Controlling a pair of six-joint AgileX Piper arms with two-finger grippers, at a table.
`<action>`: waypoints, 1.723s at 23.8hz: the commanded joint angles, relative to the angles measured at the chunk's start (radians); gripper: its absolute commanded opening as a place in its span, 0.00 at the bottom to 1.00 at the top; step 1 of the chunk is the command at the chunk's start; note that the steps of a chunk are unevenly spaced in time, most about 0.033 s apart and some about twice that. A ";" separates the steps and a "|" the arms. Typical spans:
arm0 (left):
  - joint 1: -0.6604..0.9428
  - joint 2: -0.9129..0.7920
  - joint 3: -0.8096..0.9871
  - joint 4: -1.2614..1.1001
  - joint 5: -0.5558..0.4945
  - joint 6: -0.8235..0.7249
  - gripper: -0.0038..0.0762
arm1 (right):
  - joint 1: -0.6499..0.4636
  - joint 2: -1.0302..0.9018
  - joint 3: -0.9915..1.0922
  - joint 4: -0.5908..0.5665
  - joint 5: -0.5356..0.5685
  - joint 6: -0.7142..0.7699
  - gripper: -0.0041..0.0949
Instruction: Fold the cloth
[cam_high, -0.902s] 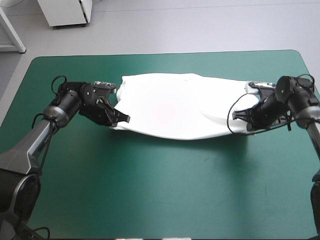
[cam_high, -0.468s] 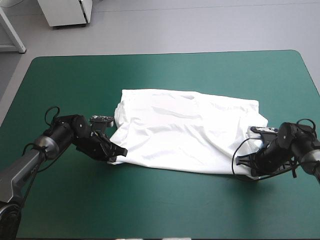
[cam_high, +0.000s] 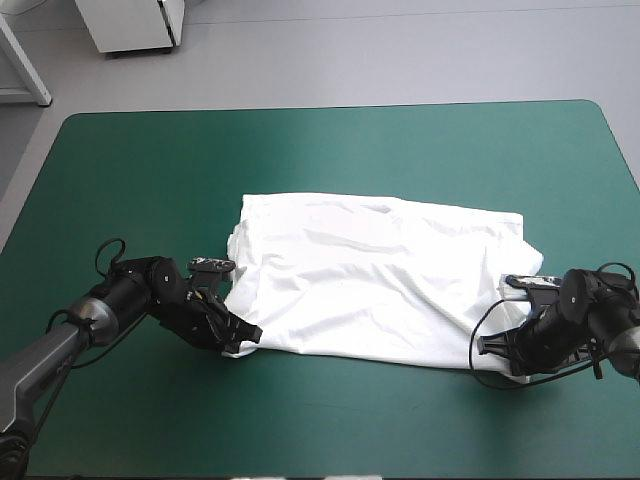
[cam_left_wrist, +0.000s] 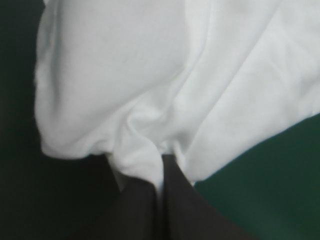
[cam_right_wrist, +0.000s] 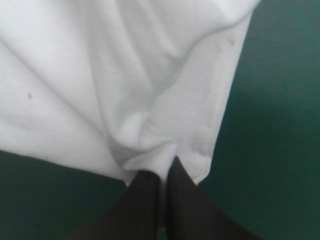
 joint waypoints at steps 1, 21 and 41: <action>-0.008 -0.034 -0.020 -0.037 0.032 -0.008 0.03 | -0.008 -0.025 -0.022 -0.004 0.043 0.002 0.06; -0.008 -0.034 -0.424 0.018 0.187 0.054 0.52 | -0.008 -0.155 -0.334 -0.130 0.192 0.057 0.41; -0.008 -0.034 -0.434 0.085 0.380 -0.016 0.51 | -0.010 -0.215 -0.381 -0.154 0.218 0.101 0.41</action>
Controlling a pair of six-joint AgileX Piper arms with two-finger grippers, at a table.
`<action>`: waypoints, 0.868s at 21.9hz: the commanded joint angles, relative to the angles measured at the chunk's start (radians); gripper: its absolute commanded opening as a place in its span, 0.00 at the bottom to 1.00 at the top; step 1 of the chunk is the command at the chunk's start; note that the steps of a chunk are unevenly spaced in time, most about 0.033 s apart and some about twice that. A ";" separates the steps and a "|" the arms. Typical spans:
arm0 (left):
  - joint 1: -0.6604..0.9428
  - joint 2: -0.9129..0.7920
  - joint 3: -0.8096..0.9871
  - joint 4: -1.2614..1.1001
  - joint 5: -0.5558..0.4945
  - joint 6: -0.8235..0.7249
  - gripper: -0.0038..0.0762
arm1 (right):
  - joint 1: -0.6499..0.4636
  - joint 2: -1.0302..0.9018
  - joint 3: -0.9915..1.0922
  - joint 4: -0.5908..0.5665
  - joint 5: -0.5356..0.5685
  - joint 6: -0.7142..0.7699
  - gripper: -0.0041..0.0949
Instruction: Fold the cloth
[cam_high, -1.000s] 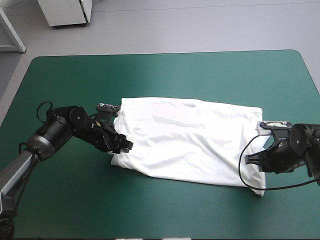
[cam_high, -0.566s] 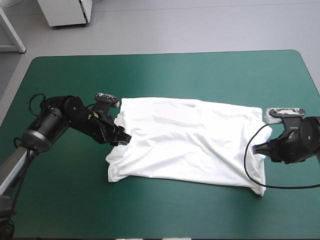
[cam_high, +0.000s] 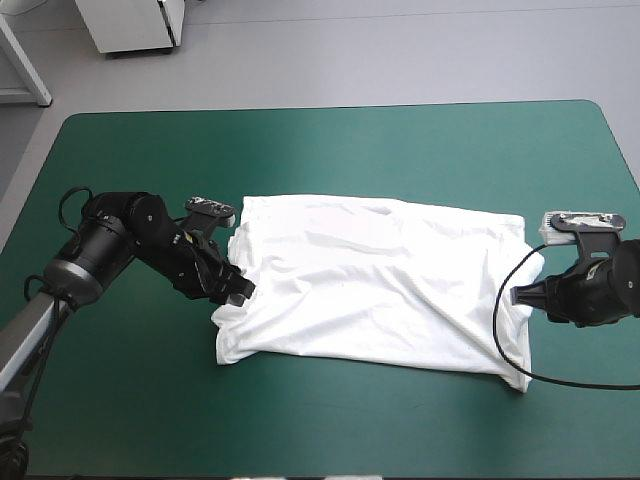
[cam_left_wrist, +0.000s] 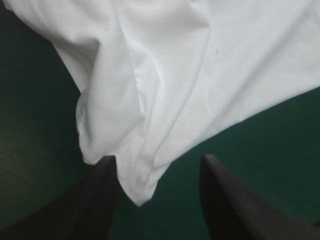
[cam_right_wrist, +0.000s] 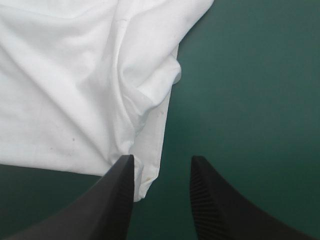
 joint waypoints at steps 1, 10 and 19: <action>-0.007 -0.033 -0.032 -0.001 0.053 -0.052 0.51 | -0.006 -0.020 -0.031 0.000 0.008 0.003 0.41; -0.171 -0.034 0.252 0.150 -0.221 -0.265 0.49 | -0.006 -0.022 -0.031 0.020 0.008 0.011 0.40; -0.177 -0.030 0.395 0.226 -0.361 -0.423 0.49 | -0.006 -0.022 -0.031 0.011 0.008 0.010 0.39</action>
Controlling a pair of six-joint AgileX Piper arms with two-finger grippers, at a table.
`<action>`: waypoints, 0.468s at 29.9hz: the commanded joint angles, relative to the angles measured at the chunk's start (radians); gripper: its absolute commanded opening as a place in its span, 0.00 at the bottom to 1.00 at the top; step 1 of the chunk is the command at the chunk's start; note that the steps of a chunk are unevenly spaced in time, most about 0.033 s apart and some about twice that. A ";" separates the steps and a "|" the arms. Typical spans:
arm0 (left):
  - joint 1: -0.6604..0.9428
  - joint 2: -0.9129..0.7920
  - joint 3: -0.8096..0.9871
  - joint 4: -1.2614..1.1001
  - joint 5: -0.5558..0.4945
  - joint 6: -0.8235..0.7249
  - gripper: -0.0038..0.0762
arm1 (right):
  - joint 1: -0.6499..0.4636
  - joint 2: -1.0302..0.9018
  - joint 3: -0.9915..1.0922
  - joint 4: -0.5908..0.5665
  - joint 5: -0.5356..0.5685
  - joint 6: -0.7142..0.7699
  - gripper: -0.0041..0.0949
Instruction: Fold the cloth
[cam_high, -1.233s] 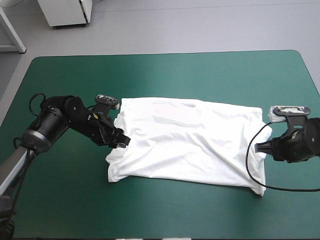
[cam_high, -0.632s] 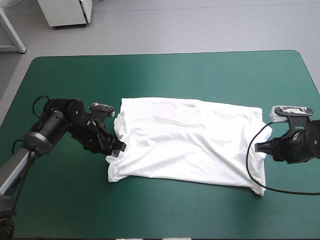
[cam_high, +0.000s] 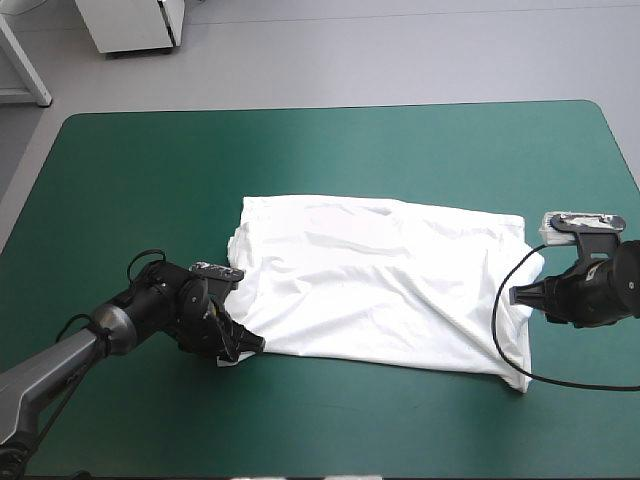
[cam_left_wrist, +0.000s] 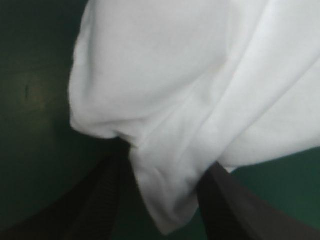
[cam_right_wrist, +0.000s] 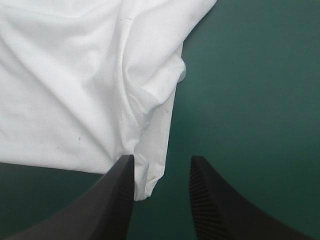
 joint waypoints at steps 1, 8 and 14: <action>-0.007 -0.030 0.005 -0.011 -0.054 -0.023 0.49 | -0.006 -0.019 -0.031 0.000 0.003 -0.006 0.39; -0.007 0.004 0.014 -0.015 -0.098 -0.056 0.49 | -0.006 -0.019 -0.031 0.000 0.003 -0.022 0.39; -0.007 0.079 0.014 -0.043 -0.100 -0.042 0.36 | -0.006 -0.019 -0.029 0.000 0.003 -0.022 0.39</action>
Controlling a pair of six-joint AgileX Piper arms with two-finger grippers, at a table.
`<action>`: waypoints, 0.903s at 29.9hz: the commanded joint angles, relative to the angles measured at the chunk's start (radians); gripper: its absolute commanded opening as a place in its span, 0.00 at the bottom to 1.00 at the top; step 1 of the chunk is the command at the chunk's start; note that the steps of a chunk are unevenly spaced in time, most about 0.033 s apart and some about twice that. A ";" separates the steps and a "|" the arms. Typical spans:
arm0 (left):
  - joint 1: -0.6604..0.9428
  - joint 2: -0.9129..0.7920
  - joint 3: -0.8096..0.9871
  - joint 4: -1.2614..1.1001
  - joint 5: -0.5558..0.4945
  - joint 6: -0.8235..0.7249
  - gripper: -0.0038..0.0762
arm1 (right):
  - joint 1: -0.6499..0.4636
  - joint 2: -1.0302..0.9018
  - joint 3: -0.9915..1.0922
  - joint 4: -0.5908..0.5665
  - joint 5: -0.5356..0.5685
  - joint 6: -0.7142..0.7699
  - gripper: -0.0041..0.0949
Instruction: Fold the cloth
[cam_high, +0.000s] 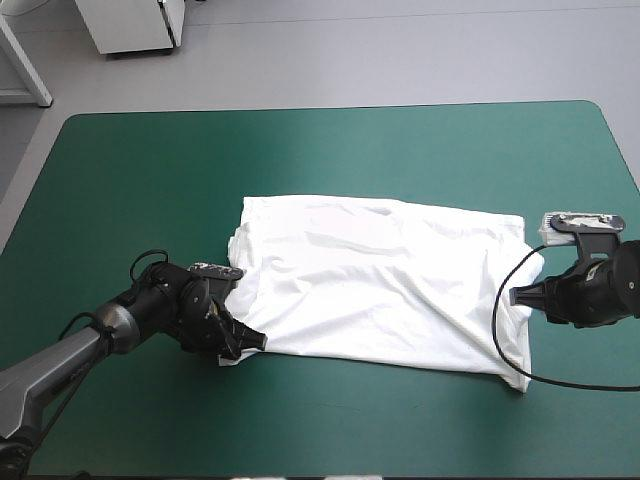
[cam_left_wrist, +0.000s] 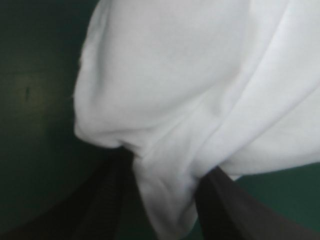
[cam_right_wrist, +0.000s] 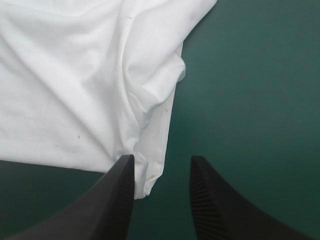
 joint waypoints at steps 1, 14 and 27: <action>-0.007 0.042 0.004 -0.040 -0.075 0.005 0.31 | -0.005 -0.019 -0.027 0.000 0.003 -0.001 0.39; -0.007 0.042 0.004 -0.062 -0.077 0.054 0.02 | -0.005 -0.034 0.201 0.116 -0.012 -0.001 0.42; -0.007 0.042 0.004 -0.066 -0.077 0.056 0.02 | -0.005 -0.003 0.392 0.119 -0.223 -0.010 0.48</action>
